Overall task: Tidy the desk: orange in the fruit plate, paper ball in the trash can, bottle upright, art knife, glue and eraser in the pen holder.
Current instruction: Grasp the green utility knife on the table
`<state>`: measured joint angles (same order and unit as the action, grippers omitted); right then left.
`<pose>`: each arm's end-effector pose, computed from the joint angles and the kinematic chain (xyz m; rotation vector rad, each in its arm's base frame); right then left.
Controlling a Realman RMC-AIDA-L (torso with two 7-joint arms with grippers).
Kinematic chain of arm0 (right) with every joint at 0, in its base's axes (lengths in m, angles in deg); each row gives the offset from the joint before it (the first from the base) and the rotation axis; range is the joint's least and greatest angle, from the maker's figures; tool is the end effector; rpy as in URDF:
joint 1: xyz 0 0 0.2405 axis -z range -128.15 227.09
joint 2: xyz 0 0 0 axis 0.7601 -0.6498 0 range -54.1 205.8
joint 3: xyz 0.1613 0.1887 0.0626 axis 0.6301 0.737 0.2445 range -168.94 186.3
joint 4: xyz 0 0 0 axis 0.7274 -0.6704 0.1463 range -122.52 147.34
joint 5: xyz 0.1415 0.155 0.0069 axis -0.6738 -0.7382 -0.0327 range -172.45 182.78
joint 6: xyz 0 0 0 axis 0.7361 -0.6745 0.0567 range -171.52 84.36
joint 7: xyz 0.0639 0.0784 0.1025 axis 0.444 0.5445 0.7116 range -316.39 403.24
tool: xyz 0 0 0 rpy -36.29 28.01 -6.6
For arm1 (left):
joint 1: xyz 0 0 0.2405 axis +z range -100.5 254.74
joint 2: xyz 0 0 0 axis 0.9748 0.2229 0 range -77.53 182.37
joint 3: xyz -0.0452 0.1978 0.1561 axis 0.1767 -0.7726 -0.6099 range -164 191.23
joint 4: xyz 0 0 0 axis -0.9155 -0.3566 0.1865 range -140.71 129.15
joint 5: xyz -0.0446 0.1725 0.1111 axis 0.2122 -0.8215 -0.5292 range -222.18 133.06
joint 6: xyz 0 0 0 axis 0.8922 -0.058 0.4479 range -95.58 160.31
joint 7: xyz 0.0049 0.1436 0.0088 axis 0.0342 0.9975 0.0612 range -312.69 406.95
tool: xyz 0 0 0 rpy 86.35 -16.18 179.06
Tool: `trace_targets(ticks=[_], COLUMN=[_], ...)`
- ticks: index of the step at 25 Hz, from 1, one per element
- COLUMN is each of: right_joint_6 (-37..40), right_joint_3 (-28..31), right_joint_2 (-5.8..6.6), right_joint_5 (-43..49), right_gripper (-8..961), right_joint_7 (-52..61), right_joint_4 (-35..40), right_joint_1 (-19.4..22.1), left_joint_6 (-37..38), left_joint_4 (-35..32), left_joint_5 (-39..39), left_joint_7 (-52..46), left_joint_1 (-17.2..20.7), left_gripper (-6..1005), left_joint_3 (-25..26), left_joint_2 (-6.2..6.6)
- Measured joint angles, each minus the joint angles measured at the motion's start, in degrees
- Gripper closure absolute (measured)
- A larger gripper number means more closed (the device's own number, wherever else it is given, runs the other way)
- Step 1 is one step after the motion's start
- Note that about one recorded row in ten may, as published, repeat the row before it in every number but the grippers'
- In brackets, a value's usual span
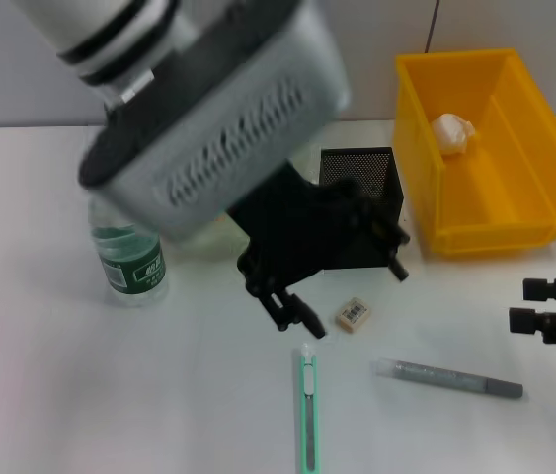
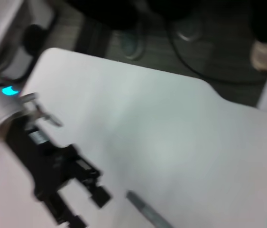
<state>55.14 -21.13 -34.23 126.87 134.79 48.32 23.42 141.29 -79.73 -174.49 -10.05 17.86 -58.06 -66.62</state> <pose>0.3194 0.3006 0.0693 -2.6335 1.0278 0.6569 -0.0213 0.3467 0.0034 2.4451 -1.6328 -0.1785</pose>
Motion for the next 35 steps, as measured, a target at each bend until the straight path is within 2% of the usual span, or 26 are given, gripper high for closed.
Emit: trace_targets(ticks=[4,9,11,12,16,24,28,31,33,34,35], right_joint_6=[-0.54,-0.63,-0.62,-0.61,-0.63,-1.24,-1.43,-1.55,-1.69,-1.93,-2.11], right_joint_3=[0.02,0.02,0.02,0.02,0.43,0.64,0.64,0.64,0.65,0.82,1.00], right_joint_2=[0.30,0.25,0.31,0.31,0.22,0.24,0.34,0.36,0.37,0.37,0.39], right_joint_5=[-0.04,-0.04,-0.05,-0.07,-0.15,-0.16,-0.15,0.00,-0.02,-0.09,-0.14], right_gripper=[126,126,126,126,126,126,126,126,126,126,126], right_joint_7=[1.35,1.44,1.45,1.45,1.14,0.92,0.94,0.95,0.77,0.44,0.20], right_joint_4=[-0.15,-0.07,-0.07,-0.05,0.07,0.19,0.21,0.22,0.24,0.27,0.29], right_joint_1=[-0.48,-0.57,-0.48,-0.39,-0.26,-1.00,-1.93,-2.33,-2.28,-2.13,-2.05], left_joint_6=[-4.16,-8.60,-10.76,-10.76,-14.20,-16.96,-17.15,-17.52,-17.52,-19.42,-19.65], left_joint_4=[0.67,-0.23,-1.51,-1.51,-2.39,-2.81,-2.84,-2.09,-2.09,-1.77,-1.75], left_joint_5=[-3.07,-5.67,-7.31,-7.31,-8.88,-10.76,-10.88,-10.90,-10.90,-11.18,-11.19], left_joint_7=[2.81,4.75,5.00,5.00,4.78,4.45,4.44,3.86,3.86,2.13,1.94], left_joint_1=[0.47,3.14,4.13,4.13,4.09,3.23,2.71,1.29,1.29,0.81,0.79], left_gripper=[187,187,187,187,187,186,186,187,198,203,208], left_joint_3=[-6.38,-14.75,-19.95,-19.95,-25.89,-32.64,-34.39,-37.83,-37.83,-41.20,-41.55], left_joint_2=[-0.16,-0.16,-0.15,-0.15,-0.13,-0.13,-0.13,-0.13,-0.13,-0.13,-0.14])
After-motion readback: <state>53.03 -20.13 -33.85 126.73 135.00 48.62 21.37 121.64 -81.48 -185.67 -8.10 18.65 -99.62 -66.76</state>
